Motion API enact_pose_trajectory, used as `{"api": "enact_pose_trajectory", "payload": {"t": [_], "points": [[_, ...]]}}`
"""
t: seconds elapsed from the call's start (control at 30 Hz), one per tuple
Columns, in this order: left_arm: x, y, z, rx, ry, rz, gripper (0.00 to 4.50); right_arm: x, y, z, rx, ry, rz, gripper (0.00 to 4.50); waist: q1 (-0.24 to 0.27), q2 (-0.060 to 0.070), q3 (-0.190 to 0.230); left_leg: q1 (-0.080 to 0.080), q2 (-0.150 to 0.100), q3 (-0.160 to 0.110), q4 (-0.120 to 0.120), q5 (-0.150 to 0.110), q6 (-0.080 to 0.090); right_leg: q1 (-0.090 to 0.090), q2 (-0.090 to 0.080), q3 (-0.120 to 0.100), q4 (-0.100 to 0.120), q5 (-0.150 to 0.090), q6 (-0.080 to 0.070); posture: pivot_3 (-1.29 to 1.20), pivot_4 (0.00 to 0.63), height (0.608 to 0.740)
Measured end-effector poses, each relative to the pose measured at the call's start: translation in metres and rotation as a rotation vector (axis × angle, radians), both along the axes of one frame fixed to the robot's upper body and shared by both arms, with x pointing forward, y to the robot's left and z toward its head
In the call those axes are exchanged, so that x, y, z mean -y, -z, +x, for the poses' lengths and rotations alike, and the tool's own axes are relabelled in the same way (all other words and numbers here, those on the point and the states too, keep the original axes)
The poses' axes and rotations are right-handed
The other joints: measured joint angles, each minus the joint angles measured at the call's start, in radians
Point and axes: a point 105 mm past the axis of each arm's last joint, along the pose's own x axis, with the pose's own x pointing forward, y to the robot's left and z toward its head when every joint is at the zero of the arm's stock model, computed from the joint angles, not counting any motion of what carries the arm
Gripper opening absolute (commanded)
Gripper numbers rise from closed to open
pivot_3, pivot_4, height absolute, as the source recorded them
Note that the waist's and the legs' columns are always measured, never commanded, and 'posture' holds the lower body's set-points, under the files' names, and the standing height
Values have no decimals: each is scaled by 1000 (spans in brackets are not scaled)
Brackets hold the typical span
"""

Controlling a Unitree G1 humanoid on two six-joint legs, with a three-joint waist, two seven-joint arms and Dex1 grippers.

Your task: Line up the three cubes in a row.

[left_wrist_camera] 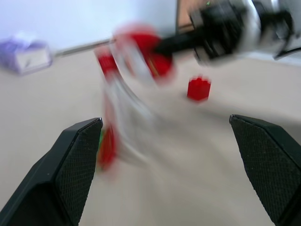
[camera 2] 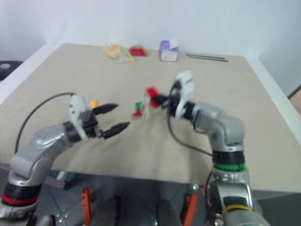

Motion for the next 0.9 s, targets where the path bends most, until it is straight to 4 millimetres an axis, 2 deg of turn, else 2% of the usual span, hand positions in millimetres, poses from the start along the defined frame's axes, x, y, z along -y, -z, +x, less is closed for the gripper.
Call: {"api": "enact_pose_trajectory", "payload": {"t": [0.13,0.23,0.3,0.37,0.43,0.47,0.53,0.63,0.7,0.73,0.9], "points": [[24,-13,19,35,37,-57,4500,47,-12,17,29,263,79,23,-1,0,0,0,0,0,-1,0,0,-1,1,0,0,0,0,0,150,740],[42,-24,25,76,75,-83,4500,89,-13,28,41,500,73,23,-1,0,0,-1,0,0,-2,0,0,-1,1,1,0,0,0,0,150,740],[48,-25,29,82,85,-85,4500,111,-8,32,23,622,66,23,-4,1,0,-1,0,0,-3,-1,1,-1,1,1,0,1,0,0,150,740],[56,-24,32,80,109,-86,4500,140,4,36,-19,797,17,23,-3,1,0,-1,-1,0,-4,-1,1,-1,1,1,0,1,1,0,150,740],[68,-23,35,94,141,-68,4500,181,24,33,-96,1024,-31,23,1,1,0,-1,-2,0,-4,-1,1,0,1,1,0,1,1,0,150,740],[70,-22,35,99,151,-65,4500,195,33,30,-126,1097,-44,23,1,1,0,-1,-2,0,-4,-1,1,0,0,2,0,0,0,0,150,740],[74,-20,36,96,160,-67,4500,218,52,23,-183,1210,-81,23,-1,1,0,-1,-3,0,-4,-1,2,-1,0,3,0,0,1,0,150,740],[78,-19,37,93,164,-74,4500,241,75,13,-245,1332,-120,23,-6,4,1,-1,-3,0,-4,-1,2,-1,0,3,0,1,2,0,150,740],[80,-19,36,95,171,-80,4500,249,81,8,-256,1375,-129,902,-7,6,0,0,-3,0,-4,-1,3,-1,0,3,0,1,2,0,150,740],[80,-19,36,96,172,-78,4500,251,82,7,-254,1388,-126,1191,-7,7,0,0,-3,0,-4,-1,3,-1,0,3,0,1,2,0,150,740],[78,-16,35,93,174,-66,4500,251,76,8,-206,1384,-107,2993,-6,8,0,0,-3,0,-2,-1,3,0,0,4,0,-2,5,0,150,740]]}}
